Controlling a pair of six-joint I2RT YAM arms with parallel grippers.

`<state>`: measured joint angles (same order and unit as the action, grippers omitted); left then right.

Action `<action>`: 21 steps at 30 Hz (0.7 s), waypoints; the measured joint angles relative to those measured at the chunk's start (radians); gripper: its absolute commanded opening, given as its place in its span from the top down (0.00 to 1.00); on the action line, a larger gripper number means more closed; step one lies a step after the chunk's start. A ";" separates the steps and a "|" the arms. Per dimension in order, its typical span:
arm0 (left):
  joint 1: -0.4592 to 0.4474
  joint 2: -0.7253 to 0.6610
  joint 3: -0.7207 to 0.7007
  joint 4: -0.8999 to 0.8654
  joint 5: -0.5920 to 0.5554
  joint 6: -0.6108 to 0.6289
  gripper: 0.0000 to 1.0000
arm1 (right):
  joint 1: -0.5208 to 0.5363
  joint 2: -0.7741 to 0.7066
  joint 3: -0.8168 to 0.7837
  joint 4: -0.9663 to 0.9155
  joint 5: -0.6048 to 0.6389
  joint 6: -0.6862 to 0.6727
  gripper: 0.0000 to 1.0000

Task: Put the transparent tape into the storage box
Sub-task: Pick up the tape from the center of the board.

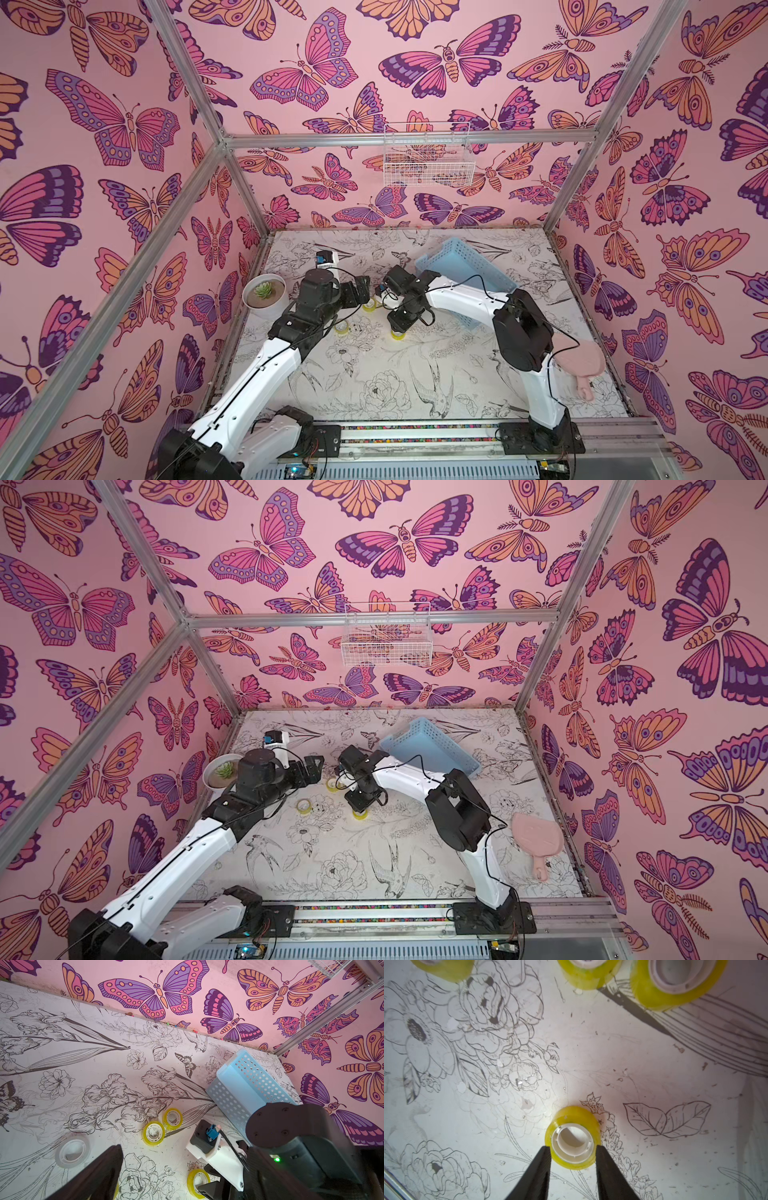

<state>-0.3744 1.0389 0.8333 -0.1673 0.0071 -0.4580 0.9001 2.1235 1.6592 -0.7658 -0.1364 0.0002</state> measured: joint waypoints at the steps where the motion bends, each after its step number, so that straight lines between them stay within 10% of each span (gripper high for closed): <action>1: 0.000 -0.001 -0.001 -0.001 0.000 0.000 0.00 | 0.000 0.003 -0.006 0.003 0.008 0.000 0.59; 11: 0.000 -0.003 -0.002 -0.007 0.000 0.000 0.00 | 0.000 0.026 -0.018 0.006 0.058 -0.002 0.65; 21: 0.000 -0.003 -0.002 -0.014 0.000 0.003 0.00 | -0.001 0.037 -0.022 0.024 0.058 0.000 0.93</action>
<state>-0.3744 1.0355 0.8310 -0.1810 0.0074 -0.4553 0.8993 2.1601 1.6371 -0.7422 -0.0780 -0.0002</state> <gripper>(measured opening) 0.998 0.151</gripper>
